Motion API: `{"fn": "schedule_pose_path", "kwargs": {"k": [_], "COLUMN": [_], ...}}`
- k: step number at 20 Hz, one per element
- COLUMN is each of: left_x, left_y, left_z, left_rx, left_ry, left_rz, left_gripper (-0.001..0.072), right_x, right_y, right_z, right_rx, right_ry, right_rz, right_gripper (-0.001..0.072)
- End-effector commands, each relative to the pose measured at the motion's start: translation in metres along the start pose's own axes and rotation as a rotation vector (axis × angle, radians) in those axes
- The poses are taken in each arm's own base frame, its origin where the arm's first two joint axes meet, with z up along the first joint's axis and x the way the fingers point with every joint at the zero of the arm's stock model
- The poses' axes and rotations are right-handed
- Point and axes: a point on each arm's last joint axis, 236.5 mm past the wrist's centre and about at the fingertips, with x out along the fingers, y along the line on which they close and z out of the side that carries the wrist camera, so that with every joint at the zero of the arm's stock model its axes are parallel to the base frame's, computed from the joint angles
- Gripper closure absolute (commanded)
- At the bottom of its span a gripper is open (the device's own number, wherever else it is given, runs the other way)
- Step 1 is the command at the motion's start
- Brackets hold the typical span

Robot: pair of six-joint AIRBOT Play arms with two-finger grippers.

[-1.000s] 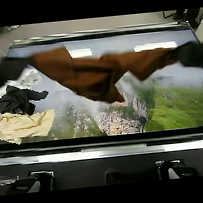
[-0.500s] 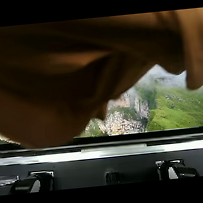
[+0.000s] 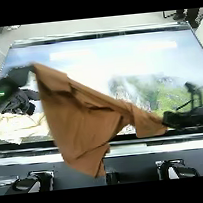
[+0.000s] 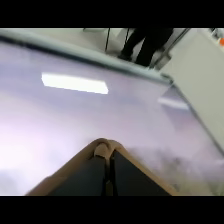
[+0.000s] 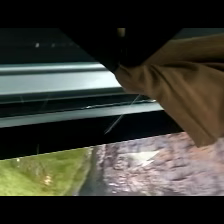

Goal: Fold the clothes and pants, and hang the long-sleeved shirts on hangers.

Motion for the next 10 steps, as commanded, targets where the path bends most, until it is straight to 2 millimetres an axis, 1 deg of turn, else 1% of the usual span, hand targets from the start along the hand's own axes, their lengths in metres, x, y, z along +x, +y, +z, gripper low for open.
{"fn": "schedule_pose_path", "kwargs": {"k": [1, 2, 3, 5, 6, 7, 8, 9, 10], "left_x": [0.063, 0.076, 0.086, 0.102, 0.107, 0.110, 0.110, 0.105, 0.094], "left_y": [0.045, 0.049, 0.053, 0.062, 0.065, 0.066, 0.065, 0.062, 0.060], "left_z": [-0.125, -0.145, -0.161, -0.190, -0.201, -0.209, -0.213, -0.213, -0.211], "left_rx": [-0.084, -0.109, -0.135, -0.186, -0.224, -0.271, -0.308, -0.331, -0.346], "left_ry": [0.318, 0.365, 0.395, 0.446, 0.469, 0.486, 0.502, 0.531, 0.587], "left_rz": [0.066, 0.073, 0.081, 0.103, 0.108, 0.110, 0.102, 0.086, 0.062], "left_gripper": [0.0686, 0.0685, 0.0686, 0.0686, 0.0683, 0.0596, 0.0322, 0.0019, 0.0000], "right_x": [0.065, 0.069, 0.072, 0.082, 0.087, 0.091, 0.090, 0.082, 0.066], "right_y": [-0.019, -0.021, -0.021, -0.023, -0.022, -0.020, -0.020, -0.019, -0.019], "right_z": [0.020, 0.040, 0.056, 0.080, 0.088, 0.094, 0.101, 0.113, 0.130], "right_rx": [0.079, 0.096, 0.122, 0.212, 0.269, 0.315, 0.334, 0.319, 0.293], "right_ry": [-0.066, -0.119, -0.161, -0.218, -0.232, -0.240, -0.252, -0.274, -0.304], "right_rz": [-0.001, 0.000, 0.004, 0.023, 0.041, 0.059, 0.061, 0.059, 0.045], "right_gripper": [0.0665, 0.0665, 0.0665, 0.0665, 0.0664, 0.0662, 0.0586, 0.0343, 0.0139]}}
